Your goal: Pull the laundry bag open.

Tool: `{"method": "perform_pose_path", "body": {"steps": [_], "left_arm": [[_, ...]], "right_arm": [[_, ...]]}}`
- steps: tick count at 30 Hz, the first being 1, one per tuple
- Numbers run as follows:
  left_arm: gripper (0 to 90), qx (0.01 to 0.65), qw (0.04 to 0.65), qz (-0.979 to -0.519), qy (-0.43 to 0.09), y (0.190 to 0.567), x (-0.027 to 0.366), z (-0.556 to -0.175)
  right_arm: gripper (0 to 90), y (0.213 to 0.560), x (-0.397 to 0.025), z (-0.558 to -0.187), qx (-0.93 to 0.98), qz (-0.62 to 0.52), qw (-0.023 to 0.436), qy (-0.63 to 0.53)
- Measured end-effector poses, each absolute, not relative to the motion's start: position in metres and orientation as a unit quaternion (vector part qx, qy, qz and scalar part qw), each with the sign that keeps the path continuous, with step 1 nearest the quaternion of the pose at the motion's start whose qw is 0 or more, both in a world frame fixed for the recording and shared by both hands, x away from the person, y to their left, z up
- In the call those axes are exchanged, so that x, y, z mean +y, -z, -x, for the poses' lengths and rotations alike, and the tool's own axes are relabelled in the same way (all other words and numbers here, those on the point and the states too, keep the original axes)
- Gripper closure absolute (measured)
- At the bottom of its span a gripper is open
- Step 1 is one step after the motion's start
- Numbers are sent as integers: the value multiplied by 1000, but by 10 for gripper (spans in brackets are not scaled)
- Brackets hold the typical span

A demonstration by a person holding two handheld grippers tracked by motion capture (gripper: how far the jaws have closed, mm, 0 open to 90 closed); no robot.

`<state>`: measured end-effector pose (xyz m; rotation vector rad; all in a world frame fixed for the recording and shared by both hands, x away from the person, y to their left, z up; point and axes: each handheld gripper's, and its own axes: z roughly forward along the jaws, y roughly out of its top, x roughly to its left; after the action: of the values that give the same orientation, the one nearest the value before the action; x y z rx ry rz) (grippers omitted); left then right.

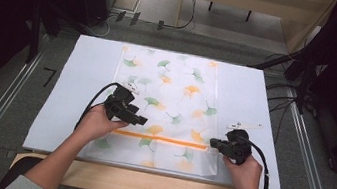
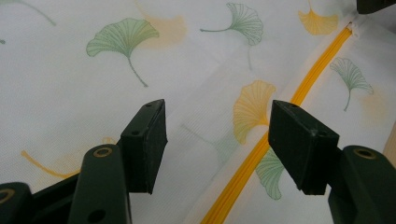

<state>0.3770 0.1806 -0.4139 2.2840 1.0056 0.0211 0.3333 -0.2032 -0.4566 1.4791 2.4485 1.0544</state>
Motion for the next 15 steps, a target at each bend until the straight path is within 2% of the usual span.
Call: {"method": "perform_pose_path", "body": {"steps": [15], "left_arm": [[380,377,317,-870,-9,415,177,-376]], "right_arm": [[685,465,-210,-342,789,-517,60,-327]]}}
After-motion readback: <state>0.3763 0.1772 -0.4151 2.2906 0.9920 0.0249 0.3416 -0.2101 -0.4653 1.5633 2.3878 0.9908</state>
